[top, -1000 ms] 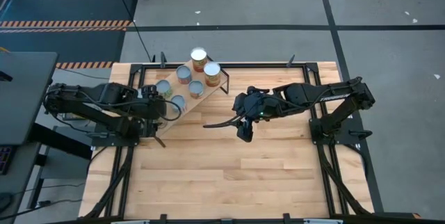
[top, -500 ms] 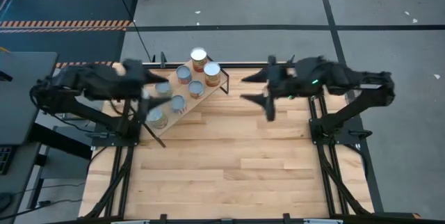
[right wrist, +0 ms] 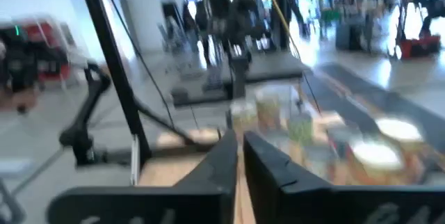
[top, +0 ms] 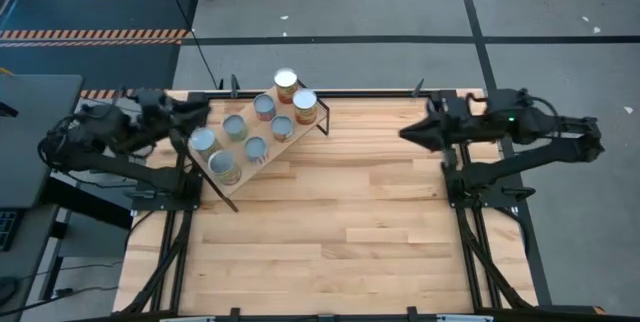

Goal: Pick and place cans onto a shelf
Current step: Return to Home Position

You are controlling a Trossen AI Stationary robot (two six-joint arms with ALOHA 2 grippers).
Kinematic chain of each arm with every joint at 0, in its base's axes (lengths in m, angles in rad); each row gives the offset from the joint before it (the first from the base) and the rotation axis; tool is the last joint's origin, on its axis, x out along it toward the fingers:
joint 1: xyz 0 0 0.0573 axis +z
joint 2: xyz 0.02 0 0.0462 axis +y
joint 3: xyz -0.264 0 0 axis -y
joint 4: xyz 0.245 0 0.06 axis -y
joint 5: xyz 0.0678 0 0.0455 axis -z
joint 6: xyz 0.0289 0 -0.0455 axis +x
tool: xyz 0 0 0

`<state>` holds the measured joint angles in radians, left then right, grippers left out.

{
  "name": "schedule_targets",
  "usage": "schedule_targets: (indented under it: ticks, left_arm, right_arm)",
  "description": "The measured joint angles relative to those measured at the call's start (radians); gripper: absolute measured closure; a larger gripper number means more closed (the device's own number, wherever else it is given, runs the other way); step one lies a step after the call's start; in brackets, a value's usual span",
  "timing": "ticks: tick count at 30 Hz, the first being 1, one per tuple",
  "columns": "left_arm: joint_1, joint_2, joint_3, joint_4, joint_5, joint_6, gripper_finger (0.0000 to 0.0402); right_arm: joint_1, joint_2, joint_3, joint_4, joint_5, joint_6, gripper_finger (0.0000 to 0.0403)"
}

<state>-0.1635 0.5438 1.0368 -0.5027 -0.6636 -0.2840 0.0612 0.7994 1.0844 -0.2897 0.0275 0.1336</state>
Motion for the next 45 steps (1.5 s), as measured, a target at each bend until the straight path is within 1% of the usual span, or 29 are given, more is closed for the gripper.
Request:
schedule_targets:
  ticks: [1, 3, 5, 7, 8, 12, 14, 16, 19, 22, 25, 27, 32, 33, 34, 36, 38, 39, 42, 43, 45]
  left_arm:
    - [0.0, -0.028, -0.006, -0.015, -0.036, -0.009, 0.0282]
    - [0.0, -0.077, -0.01, -0.069, -0.073, -0.013, 0.0293]
    - [0.0, -0.116, -0.011, -0.087, -0.073, -0.05, 0.0299]
    - [0.0, -0.144, -0.01, -0.093, -0.073, -0.121, 0.0302]
    - [0.0, -0.149, -0.01, -0.095, -0.073, -0.135, 0.0303]
    - [0.0, -0.149, -0.016, -0.1, -0.076, -0.034, 0.0303]
    - [0.0, -0.15, -0.034, -0.088, -0.06, -0.026, 0.0303]
    - [0.0, -0.155, -0.074, -0.076, -0.033, -0.026, 0.0303]
    - [0.0, -0.179, -0.183, 0.044, 0.001, 0.011, 0.0303]
    - [0.0, -0.216, -0.314, 0.204, 0.093, 0.086, 0.0303]
    - [-0.001, -0.268, -0.424, 0.343, 0.18, 0.11, 0.0303]
    - [0.0, -0.302, -0.482, 0.414, 0.259, 0.113, 0.0303]
    - [-0.001, -0.385, -0.586, 0.585, 0.552, 0.093, 0.0303]
    - [-0.001, -0.398, -0.604, 0.615, 0.606, 0.082, 0.0303]
    - [-0.001, -0.408, -0.621, 0.639, 0.655, 0.069, 0.0303]
    - [-0.003, -0.429, -0.656, 0.683, 0.744, 0.046, 0.0303]
    - [-0.005, -0.445, -0.69, 0.764, 0.836, 0.014, 0.0303]
    - [-0.003, -0.451, -0.716, 0.807, 0.887, -0.003, 0.0303]
    - [-0.005, -0.451, -0.801, 1.027, 1.029, -0.102, 0.0303]
    - [-0.01, -0.446, -0.83, 1.107, 1.059, -0.14, 0.0303]
    - [-0.029, -0.444, -0.893, 1.246, 1.084, -0.216, 0.0303]
  right_arm:
    - [0.0, -0.036, -0.012, -0.058, 0.0, 0.003, 0.0375]
    - [0.003, -0.097, -0.04, -0.11, 0.0, 0.03, 0.0388]
    - [0.004, -0.15, -0.063, -0.148, 0.002, 0.018, 0.0396]
    - [0.004, -0.189, -0.091, -0.177, 0.005, 0.025, 0.0398]
    - [0.004, -0.208, -0.106, -0.173, 0.015, 0.024, 0.0398]
    - [0.004, -0.254, -0.189, -0.17, 0.109, -0.014, 0.0387]
    - [0.002, -0.265, -0.245, -0.154, 0.146, 0.034, 0.0379]
    - [-0.007, -0.28, -0.305, -0.117, 0.181, 0.129, 0.0373]
    - [-0.025, -0.315, -0.402, -0.018, 0.163, 0.156, 0.0369]
    - [-0.05, -0.383, -0.481, 0.061, 0.154, 0.153, 0.037]
    - [-0.082, -0.488, -0.535, 0.087, 0.148, 0.156, 0.0371]
    - [-0.097, -0.571, -0.563, 0.092, 0.121, 0.156, 0.0371]
    - [-0.108, -0.775, -0.614, 0.094, 0.102, 0.14, 0.0369]
    - [-0.108, -0.8, -0.625, 0.096, 0.102, 0.136, 0.0369]
    - [-0.108, -0.795, -0.625, 0.11, 0.102, 0.134, 0.0369]
    - [-0.108, -0.79, -0.618, 0.05, 0.102, 0.127, 0.0369]
    - [-0.108, -0.781, -0.613, 0.089, 0.102, 0.144, 0.0369]
    - [-0.109, -0.795, -0.625, 0.074, 0.101, 0.155, 0.0369]
    - [-0.108, -0.794, -0.644, 0.057, 0.078, 0.184, 0.0369]
    - [-0.109, -0.794, -0.648, 0.058, 0.076, 0.195, 0.0369]
    - [-0.109, -0.796, -0.665, 0.072, 0.076, 0.222, 0.0369]
